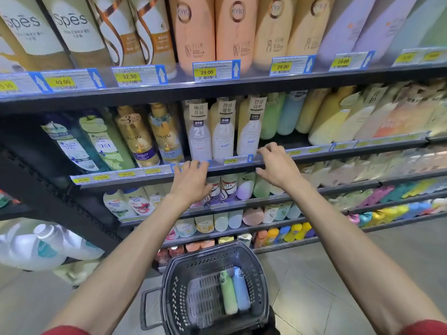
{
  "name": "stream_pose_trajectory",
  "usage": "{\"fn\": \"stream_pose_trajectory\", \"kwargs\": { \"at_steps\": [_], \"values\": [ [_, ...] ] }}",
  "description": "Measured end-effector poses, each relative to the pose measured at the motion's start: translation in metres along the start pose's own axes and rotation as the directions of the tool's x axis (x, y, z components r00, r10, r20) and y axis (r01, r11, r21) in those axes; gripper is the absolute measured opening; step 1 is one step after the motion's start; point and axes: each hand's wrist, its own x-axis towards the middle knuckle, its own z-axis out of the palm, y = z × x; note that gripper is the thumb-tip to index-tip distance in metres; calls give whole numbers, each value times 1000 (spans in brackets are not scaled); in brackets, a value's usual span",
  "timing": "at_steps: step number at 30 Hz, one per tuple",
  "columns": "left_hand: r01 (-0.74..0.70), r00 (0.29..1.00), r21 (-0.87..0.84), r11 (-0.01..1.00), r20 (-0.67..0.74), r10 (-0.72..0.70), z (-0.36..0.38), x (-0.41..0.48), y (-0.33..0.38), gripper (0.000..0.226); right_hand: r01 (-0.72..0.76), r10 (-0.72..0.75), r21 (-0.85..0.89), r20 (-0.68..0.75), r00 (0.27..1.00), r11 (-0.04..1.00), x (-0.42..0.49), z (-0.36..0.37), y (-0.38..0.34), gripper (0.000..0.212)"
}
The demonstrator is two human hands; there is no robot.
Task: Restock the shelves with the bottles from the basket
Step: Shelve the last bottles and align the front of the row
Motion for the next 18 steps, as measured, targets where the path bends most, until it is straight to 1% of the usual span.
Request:
{"fn": "stream_pose_trajectory", "kwargs": {
  "at_steps": [3, 5, 9, 12, 18],
  "values": [
    [-21, 1000, -8, 1000, 16, 21, 2, -8, -1, 69, 7, -3, -80, 48, 999, 997, -15, 8, -7, 56],
    [-12, 1000, -37, 999, 13, 13, 1, -15, -1, 68, 28, -18, -109, 85, 996, 994, -20, 13, -10, 58],
    [28, 999, -78, 997, 24, -26, 2, -28, -2, 65, 44, -22, -147, 148, 989, 988, -25, 21, -14, 57],
    [65, 996, -126, 990, 66, -57, 5, -35, -3, 63, 60, -26, -179, 190, 981, 982, -26, 28, -16, 55],
    [170, 977, -99, 980, 150, -154, 28, -55, 11, 63, 145, -99, -165, 258, 961, 976, -33, 49, -12, 58]
  ]
}}
